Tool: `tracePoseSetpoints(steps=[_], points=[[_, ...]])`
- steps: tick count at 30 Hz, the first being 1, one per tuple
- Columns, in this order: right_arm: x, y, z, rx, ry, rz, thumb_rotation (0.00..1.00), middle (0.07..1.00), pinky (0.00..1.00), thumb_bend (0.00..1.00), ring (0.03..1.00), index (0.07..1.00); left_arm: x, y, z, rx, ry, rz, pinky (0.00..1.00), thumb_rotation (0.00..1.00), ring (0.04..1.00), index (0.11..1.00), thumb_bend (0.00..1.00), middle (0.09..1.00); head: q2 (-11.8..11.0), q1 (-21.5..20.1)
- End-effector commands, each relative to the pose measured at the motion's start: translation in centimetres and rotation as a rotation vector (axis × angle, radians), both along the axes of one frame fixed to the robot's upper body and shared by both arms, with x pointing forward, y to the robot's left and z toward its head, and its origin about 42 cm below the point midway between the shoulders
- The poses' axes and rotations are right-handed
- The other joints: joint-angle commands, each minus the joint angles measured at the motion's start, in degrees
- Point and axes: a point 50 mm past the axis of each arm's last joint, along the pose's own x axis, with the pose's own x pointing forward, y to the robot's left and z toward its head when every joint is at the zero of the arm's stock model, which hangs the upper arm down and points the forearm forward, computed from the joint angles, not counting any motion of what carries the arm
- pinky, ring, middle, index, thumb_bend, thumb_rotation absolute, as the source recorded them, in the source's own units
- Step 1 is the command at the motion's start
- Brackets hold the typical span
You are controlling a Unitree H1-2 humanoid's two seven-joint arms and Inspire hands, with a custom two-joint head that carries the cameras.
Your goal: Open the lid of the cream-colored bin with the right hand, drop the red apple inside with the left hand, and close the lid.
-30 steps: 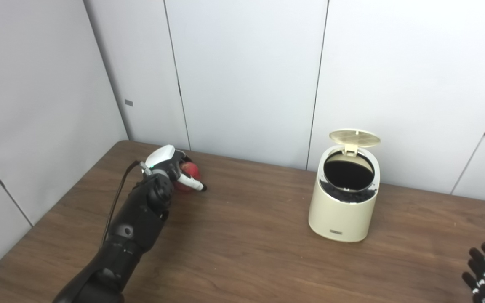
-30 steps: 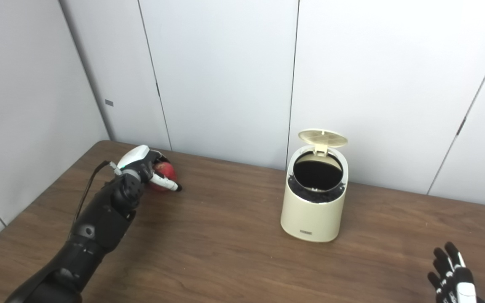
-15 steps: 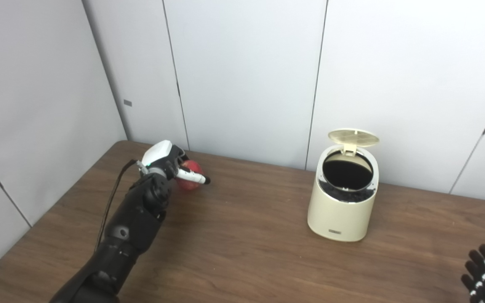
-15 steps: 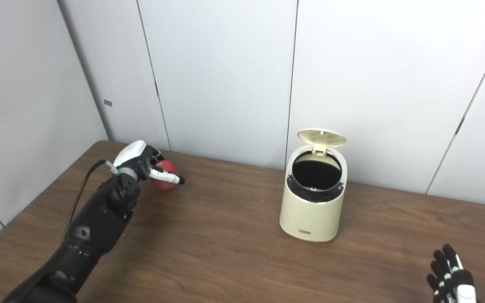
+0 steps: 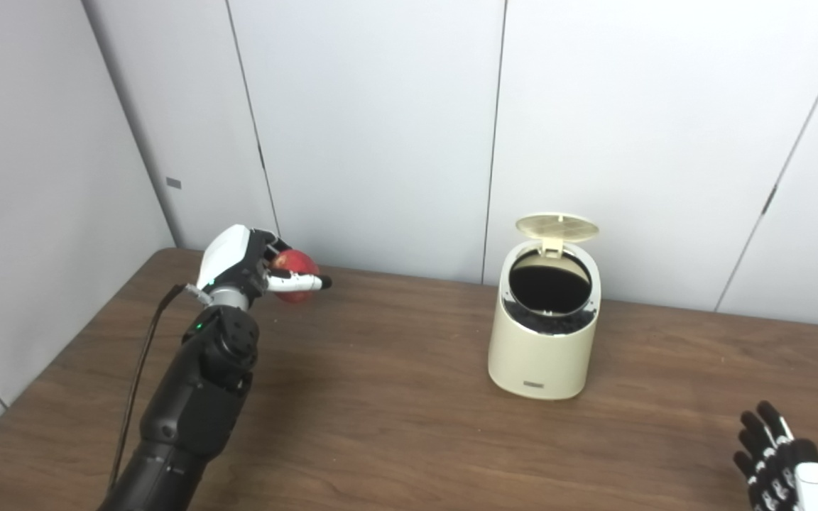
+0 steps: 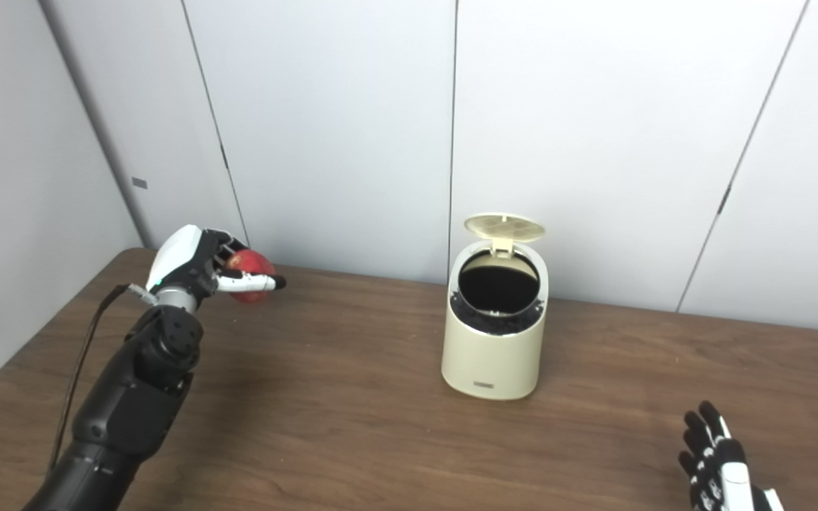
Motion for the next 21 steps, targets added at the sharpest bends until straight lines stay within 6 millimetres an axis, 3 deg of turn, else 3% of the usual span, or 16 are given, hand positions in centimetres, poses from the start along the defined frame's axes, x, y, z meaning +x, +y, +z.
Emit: tracePoseSetpoints(steps=[1, 11, 16, 21], points=[[0.4, 0.2, 1.2, -0.016, -0.094, 0.016, 1.0, 0.967, 0.97, 0.47, 0.986, 0.981, -0.5, -1.2, 3.2, 0.003, -0.154, -0.034, 0.4, 0.0, 0.454, 0.466, 0.48, 0.494, -0.02, -0.32], [0.8, 1.0, 0.5, -0.025, -0.09, 0.014, 1.0, 0.948, 0.94, 0.54, 0.97, 0.959, -4.8, -9.4, 4.9, -0.023, -0.295, -0.272, 0.39, 0.0, 0.444, 0.472, 0.48, 0.495, -0.76, -5.01], [1.0, 1.3, 0.2, -0.03, -0.087, 0.013, 0.99, 0.941, 0.91, 0.54, 0.962, 0.951, -5.6, -12.9, 5.0, -0.041, -0.34, -0.328, 0.35, 0.0, 0.412, 0.507, 0.48, 0.469, -1.27, -6.29], [1.0, 2.0, -0.1, -0.024, -0.083, 0.008, 0.98, 0.937, 0.9, 0.57, 0.954, 0.945, -6.1, -16.4, 4.7, -0.055, -0.388, -0.386, 0.31, 0.0, 0.4, 0.505, 0.47, 0.507, -1.69, -8.26]])
